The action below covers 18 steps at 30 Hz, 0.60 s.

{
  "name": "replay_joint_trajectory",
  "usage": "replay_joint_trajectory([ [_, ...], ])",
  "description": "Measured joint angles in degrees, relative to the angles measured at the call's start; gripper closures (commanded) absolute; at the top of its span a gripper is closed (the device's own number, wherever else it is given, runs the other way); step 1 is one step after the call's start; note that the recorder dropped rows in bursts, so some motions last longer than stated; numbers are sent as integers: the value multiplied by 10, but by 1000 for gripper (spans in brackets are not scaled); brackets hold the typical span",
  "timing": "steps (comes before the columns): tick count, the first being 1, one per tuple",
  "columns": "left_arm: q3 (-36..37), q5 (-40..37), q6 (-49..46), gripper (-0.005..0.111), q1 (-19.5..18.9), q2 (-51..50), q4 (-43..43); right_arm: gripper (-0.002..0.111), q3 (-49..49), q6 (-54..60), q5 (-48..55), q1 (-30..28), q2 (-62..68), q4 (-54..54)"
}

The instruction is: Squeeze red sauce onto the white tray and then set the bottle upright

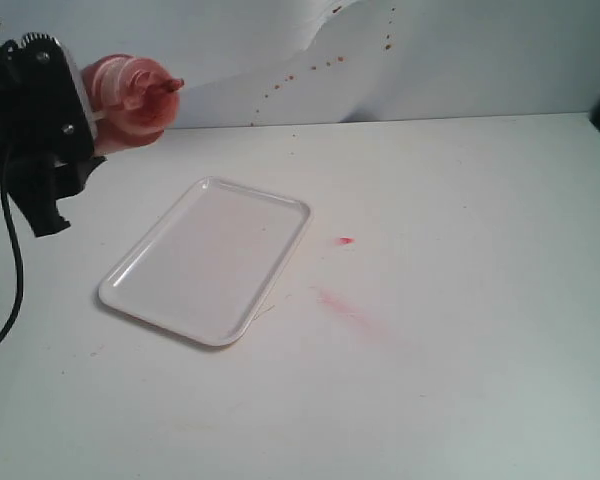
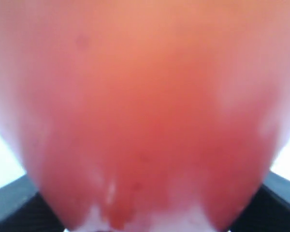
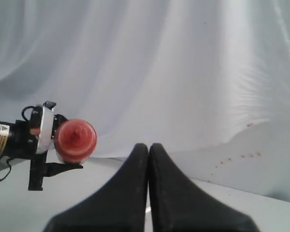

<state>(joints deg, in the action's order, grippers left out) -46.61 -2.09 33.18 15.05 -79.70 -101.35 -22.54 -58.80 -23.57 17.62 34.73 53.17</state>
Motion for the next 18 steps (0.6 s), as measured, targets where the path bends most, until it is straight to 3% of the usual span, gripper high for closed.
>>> replay_joint_trajectory([
  [3,9,-60,-57,107,-2,0,6,108,-133,-68,-6,8,139,69],
  [9,10,-69,-120,107,-2,0,8,108,-279,-107,2,10,313,133],
  [18,10,-96,-213,107,3,-5,9,104,-338,-206,74,11,480,405],
])
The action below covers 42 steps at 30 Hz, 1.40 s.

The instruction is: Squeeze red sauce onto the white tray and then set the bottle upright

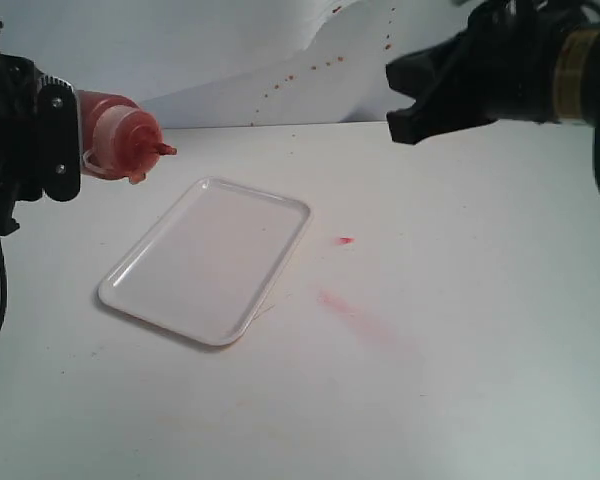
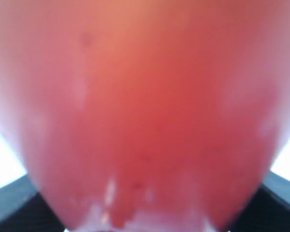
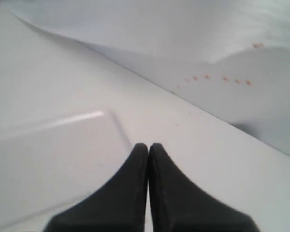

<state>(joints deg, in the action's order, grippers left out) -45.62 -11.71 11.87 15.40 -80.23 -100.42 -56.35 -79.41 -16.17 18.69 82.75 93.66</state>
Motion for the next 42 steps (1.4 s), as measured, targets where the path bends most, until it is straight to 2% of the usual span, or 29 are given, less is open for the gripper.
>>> replay_joint_trajectory([
  [2,0,-34,-28,107,13,-13,0,94,0,1,50,0,27,14],
  [3,0,-50,-43,107,21,-20,0,85,0,6,66,0,37,17],
  [5,0,-74,-66,107,41,-39,1,63,0,25,92,0,54,20],
  [8,0,-98,-90,107,67,-62,3,20,0,61,98,0,71,21],
  [10,0,-110,-103,107,80,-71,3,2,0,99,97,0,81,21],
  [15,0,-138,-125,107,103,-77,6,3,0,134,64,0,113,22],
  [21,0,-150,-143,107,109,-77,6,3,-16,144,-101,2,133,4],
  [24,0,-150,-144,107,109,-77,6,3,-39,158,-140,25,140,-11],
  [28,0,-150,-151,107,111,-77,6,3,-61,236,-131,75,168,-16],
  [33,0,-150,-155,107,111,-77,6,3,-103,305,-61,140,225,-23],
  [42,0,-147,-159,107,112,-77,7,3,-191,327,-36,161,311,-60],
])
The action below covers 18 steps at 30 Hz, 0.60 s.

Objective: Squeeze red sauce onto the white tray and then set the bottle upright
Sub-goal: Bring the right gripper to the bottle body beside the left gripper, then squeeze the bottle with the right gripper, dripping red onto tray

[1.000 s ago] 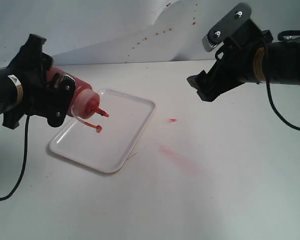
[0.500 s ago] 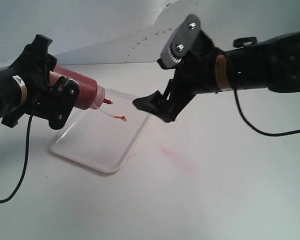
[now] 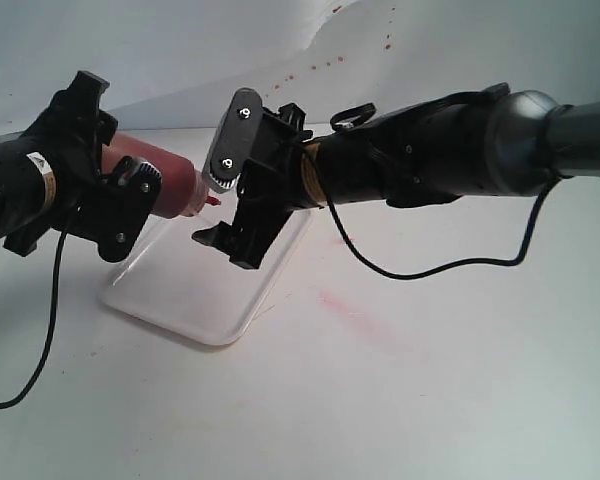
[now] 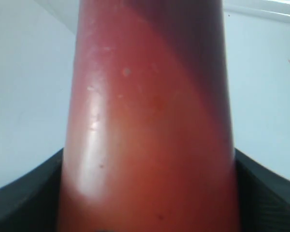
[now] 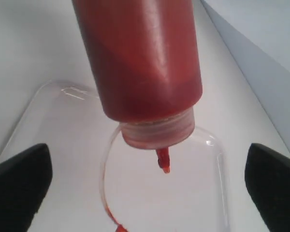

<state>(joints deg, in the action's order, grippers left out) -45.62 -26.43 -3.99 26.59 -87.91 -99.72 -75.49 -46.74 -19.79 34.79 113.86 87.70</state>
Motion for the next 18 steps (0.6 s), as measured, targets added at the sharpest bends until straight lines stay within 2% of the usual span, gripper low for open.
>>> replay_joint_trajectory([
  [16,0,32,0,107,0,0,1,3,-90,50,-112,7,82,-59],
  [18,1,30,-7,107,0,0,1,10,-90,52,-98,15,92,-73],
])
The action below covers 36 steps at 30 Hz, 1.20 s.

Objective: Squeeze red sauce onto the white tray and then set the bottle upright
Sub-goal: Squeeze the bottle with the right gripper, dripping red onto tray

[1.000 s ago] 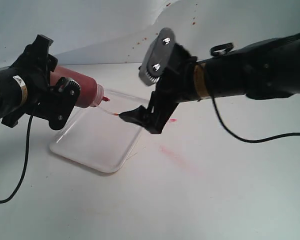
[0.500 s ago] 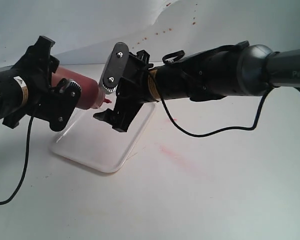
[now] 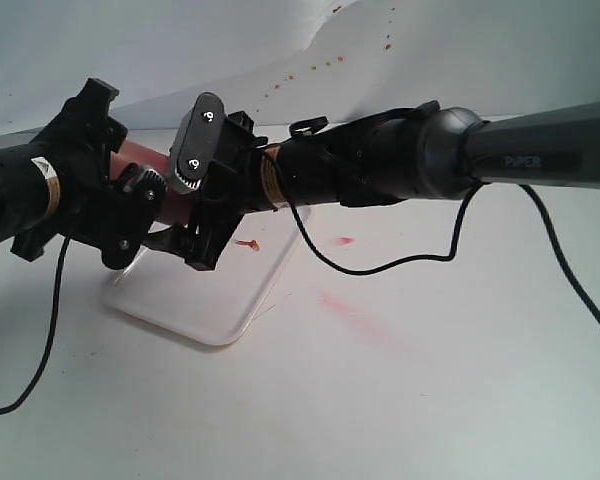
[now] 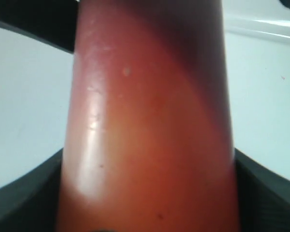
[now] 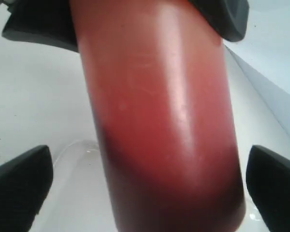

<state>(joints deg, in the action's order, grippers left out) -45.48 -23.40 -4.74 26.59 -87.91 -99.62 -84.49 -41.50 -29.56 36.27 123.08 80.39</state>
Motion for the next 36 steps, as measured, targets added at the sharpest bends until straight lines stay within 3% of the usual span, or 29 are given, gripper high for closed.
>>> replay_joint_trajectory([
  [2,1,-5,-2,107,0,0,0,32,0,12,18,6,3,-30],
  [4,1,-10,-2,107,-2,0,0,75,0,45,34,11,3,-60],
  [6,3,-10,-6,107,-2,0,2,108,-1,68,38,13,4,-69],
  [12,3,-10,-7,107,-2,0,0,108,-1,72,39,13,3,-73],
  [14,3,-10,-7,107,-2,0,0,105,-1,73,39,13,3,-73],
  [17,3,-10,-7,107,-2,0,0,88,-1,73,39,13,3,-73],
  [23,3,-11,-7,107,-2,0,0,4,-1,73,40,13,3,-73],
  [36,3,-10,-15,107,-2,0,0,3,-2,96,66,15,3,-81],
])
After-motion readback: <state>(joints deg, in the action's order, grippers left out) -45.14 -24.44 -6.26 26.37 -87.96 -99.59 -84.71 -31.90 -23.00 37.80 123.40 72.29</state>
